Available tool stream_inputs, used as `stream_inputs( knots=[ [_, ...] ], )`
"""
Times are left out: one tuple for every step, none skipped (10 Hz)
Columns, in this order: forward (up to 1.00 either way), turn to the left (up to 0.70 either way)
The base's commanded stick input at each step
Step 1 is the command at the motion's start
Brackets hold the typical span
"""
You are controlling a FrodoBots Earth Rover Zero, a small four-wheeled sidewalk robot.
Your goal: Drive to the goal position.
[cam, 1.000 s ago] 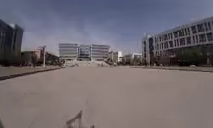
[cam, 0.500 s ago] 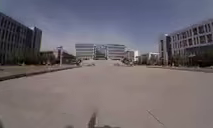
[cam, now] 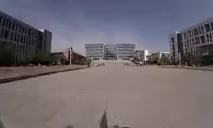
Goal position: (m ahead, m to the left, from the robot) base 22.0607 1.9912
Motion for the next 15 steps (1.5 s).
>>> stream_inputs(
  knots=[
    [1.00, 0.00],
    [1.00, 0.00],
    [1.00, 0.00],
    [1.00, 0.00],
    [1.00, 0.00],
    [1.00, 0.00],
    [1.00, 0.00],
    [1.00, 0.00],
    [1.00, 0.00],
    [1.00, 0.00],
    [1.00, 0.00],
    [1.00, 0.00],
    [1.00, 0.00],
    [1.00, 0.00],
    [1.00, 0.00]
  ],
)
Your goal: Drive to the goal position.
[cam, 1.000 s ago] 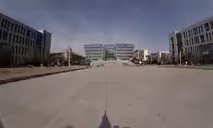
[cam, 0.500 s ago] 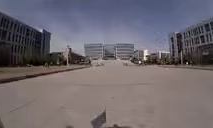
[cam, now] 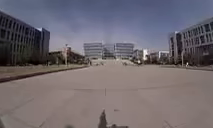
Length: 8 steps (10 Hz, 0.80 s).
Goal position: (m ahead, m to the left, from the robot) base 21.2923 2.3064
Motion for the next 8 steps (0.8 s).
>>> stream_inputs(
  knots=[
    [1.00, 0.00],
    [1.00, 0.00],
    [1.00, 0.00],
    [1.00, 0.00],
    [1.00, 0.00],
    [1.00, 0.00],
    [1.00, 0.00],
    [1.00, 0.27]
  ],
)
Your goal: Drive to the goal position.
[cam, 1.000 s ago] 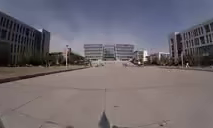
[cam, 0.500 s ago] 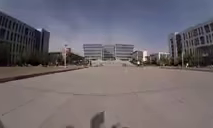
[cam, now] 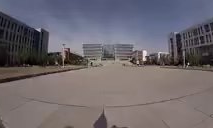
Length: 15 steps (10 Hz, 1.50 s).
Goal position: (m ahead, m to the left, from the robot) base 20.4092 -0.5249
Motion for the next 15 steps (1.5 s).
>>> stream_inputs(
  knots=[
    [1.00, 0.40],
    [1.00, 0.40],
    [1.00, 0.40],
    [1.00, 0.40],
    [1.00, 0.40],
    [1.00, 0.40],
    [1.00, 0.40],
    [1.00, 0.12],
    [1.00, 0.00],
    [1.00, 0.00],
    [1.00, 0.00],
    [1.00, 0.00],
    [1.00, 0.00],
    [1.00, 0.00],
    [1.00, 0.00]
  ],
)
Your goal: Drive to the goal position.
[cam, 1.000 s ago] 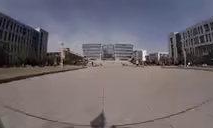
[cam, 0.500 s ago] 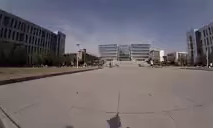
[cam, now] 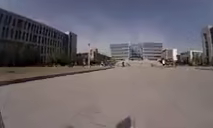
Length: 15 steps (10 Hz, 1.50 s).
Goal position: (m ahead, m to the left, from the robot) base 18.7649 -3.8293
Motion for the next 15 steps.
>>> stream_inputs(
  knots=[
    [1.00, 0.00],
    [1.00, 0.00],
    [1.00, 0.00],
    [1.00, 0.00],
    [1.00, 0.00],
    [1.00, 0.00],
    [1.00, 0.00],
    [1.00, 0.00],
    [1.00, 0.00],
    [1.00, 0.00],
    [1.00, 0.00],
    [1.00, 0.00],
    [1.00, 0.00],
    [1.00, 0.00],
    [1.00, 0.00]
  ],
)
